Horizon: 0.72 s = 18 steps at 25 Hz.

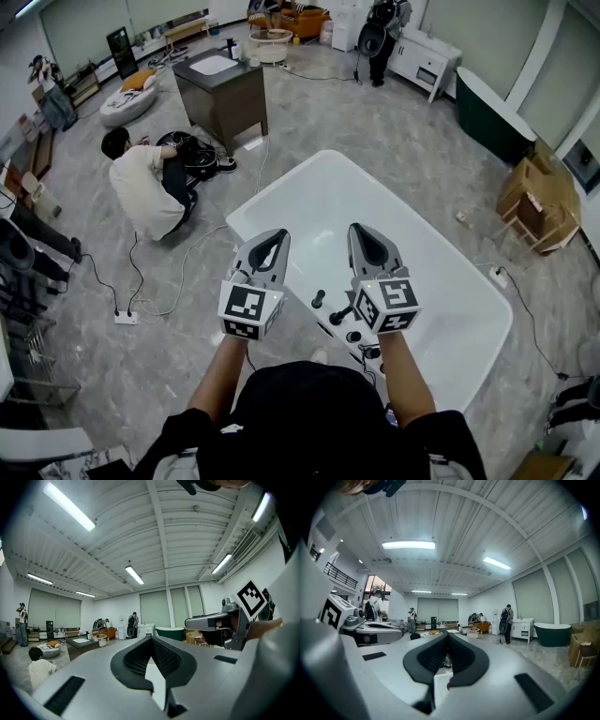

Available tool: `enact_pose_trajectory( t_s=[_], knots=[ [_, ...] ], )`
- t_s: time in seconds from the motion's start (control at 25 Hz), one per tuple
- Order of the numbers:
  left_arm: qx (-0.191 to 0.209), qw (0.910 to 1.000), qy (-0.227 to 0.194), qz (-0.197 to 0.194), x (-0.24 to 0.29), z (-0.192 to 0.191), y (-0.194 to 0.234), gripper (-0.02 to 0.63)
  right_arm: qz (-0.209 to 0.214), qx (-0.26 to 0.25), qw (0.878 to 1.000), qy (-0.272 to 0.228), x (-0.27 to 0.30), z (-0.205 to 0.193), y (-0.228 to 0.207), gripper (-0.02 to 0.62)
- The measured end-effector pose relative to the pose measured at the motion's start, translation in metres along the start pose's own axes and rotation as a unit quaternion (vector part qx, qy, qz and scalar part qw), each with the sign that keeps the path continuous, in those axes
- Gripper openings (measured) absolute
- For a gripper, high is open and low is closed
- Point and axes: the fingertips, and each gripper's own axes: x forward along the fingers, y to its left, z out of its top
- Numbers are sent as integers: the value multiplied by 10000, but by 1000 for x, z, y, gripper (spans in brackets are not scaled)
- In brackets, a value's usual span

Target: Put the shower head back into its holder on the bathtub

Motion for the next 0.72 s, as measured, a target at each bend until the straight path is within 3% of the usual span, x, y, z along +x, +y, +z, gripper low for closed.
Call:
enact_pose_trajectory(
  t_s=[0.24,0.72],
  knots=[
    [-370,9993,-42,-17,-5,9,1,14,44,76,10000,14,1,-5,3,23],
    [-287,9996,14,34,-1,2,3,14,49,56,10000,50,6,-9,2,23]
  ],
)
